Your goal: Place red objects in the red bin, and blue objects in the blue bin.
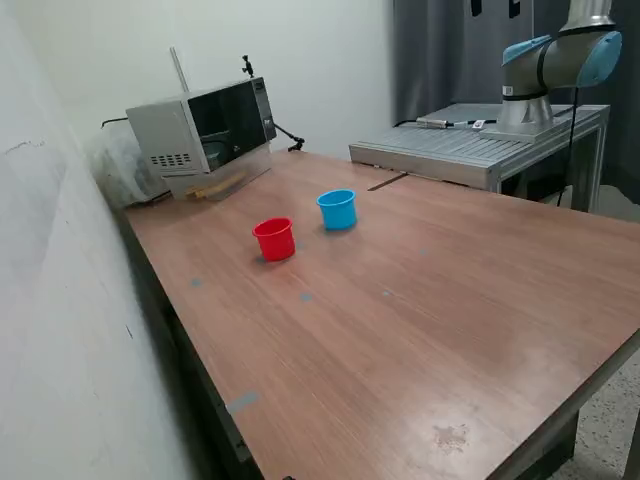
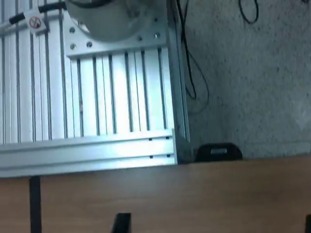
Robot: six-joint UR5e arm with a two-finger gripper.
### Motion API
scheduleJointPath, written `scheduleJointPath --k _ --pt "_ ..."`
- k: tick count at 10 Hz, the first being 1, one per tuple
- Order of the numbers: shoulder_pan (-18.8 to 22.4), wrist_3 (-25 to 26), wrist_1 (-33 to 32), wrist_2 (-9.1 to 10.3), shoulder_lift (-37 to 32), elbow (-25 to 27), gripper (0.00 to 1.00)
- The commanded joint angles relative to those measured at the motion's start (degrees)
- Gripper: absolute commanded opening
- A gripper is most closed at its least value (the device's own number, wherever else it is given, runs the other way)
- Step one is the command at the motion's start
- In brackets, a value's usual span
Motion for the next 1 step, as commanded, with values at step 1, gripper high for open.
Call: scheduleJointPath --k 1 --pt "0.3 -0.2 2.0 -0.09 -0.4 0.5 1.0"
